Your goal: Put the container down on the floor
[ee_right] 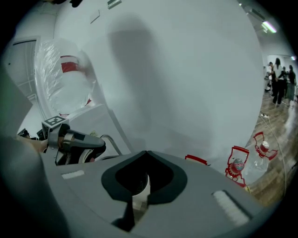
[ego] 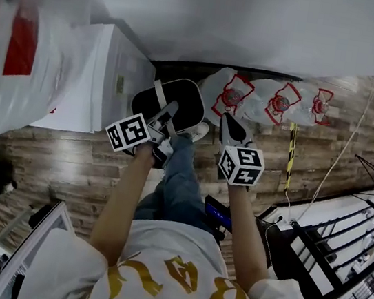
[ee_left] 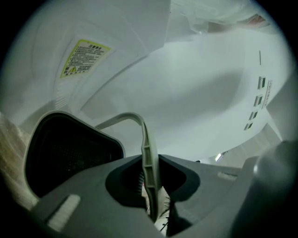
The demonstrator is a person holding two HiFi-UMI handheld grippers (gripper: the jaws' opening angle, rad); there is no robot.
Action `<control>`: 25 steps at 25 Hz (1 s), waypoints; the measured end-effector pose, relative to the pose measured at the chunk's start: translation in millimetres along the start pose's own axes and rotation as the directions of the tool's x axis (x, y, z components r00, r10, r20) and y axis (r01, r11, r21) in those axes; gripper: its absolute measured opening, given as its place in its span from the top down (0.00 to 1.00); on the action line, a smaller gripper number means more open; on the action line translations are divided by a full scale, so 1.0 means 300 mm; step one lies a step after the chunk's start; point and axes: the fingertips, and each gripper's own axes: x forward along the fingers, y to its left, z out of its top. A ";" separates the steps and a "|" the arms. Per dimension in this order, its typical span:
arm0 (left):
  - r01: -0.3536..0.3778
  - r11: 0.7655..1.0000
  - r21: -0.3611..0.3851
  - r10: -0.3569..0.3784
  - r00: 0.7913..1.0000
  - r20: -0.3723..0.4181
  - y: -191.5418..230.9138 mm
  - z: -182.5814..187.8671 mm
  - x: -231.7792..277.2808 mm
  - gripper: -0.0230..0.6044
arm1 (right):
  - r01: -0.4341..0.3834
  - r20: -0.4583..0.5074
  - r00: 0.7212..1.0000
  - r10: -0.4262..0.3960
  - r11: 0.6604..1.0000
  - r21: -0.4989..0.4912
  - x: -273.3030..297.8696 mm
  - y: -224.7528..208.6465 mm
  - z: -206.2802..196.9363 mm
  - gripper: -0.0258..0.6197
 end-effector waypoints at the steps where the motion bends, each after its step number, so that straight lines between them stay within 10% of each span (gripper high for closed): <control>1: -0.008 1.000 -0.002 0.008 1.000 -0.003 0.020 0.001 0.014 0.86 | -0.009 -0.010 1.000 0.009 1.000 -0.009 0.020 -0.003 -0.008 0.92; 25: -0.136 0.991 -0.013 0.135 0.989 -0.061 0.398 -0.058 0.221 0.87 | -0.226 -0.186 0.961 0.203 0.967 -0.115 0.373 0.015 -0.263 0.92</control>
